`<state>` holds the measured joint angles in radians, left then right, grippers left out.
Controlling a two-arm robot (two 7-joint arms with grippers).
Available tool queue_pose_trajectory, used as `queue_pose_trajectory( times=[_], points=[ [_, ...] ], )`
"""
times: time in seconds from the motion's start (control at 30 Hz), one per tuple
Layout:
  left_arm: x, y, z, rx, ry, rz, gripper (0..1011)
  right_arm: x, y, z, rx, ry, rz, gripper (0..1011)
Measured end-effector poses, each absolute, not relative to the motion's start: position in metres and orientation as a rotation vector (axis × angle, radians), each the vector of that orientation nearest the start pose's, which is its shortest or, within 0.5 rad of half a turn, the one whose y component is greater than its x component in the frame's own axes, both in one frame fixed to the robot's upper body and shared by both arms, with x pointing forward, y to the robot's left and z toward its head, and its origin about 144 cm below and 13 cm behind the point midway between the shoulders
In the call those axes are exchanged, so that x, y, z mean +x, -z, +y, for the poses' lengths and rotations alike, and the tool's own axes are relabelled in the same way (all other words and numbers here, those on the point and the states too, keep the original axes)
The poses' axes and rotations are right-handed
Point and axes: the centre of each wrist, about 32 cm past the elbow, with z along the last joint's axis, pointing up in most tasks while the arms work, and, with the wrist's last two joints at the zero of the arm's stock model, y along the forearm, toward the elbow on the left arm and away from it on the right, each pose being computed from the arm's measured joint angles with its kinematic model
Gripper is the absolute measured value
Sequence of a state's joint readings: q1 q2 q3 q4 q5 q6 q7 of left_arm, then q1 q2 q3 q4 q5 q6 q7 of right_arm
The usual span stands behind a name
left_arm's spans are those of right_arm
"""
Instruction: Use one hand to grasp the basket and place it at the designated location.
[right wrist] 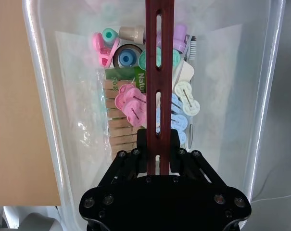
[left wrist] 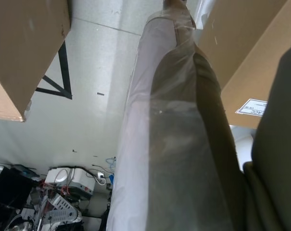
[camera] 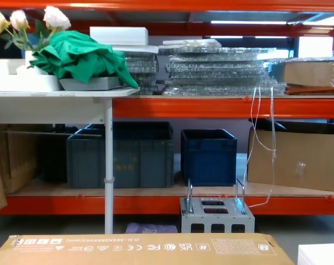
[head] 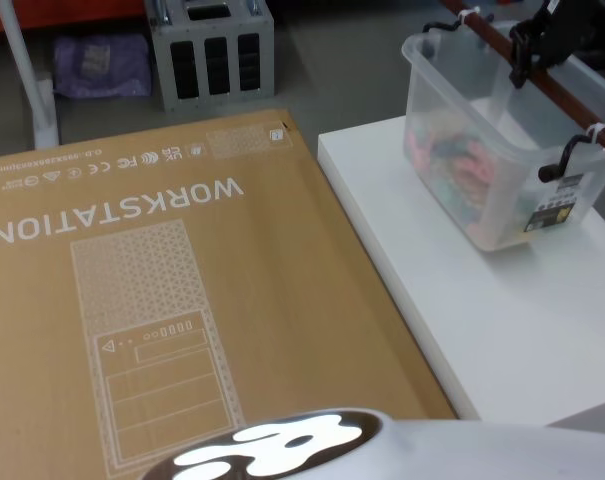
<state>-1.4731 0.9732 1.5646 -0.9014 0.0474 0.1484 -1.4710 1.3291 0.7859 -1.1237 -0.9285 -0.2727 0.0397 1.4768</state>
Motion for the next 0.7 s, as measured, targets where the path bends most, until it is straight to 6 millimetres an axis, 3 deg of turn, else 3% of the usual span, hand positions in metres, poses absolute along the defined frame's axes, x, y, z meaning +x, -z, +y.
queue_pose_trajectory(
  times=[0.7],
  points=[
    [0.617,-1.396,0.495,1.629,-0.177,0.163,0,0.653,-1.413,-0.411,-1.539,0.130,-0.147,234]
  ],
)
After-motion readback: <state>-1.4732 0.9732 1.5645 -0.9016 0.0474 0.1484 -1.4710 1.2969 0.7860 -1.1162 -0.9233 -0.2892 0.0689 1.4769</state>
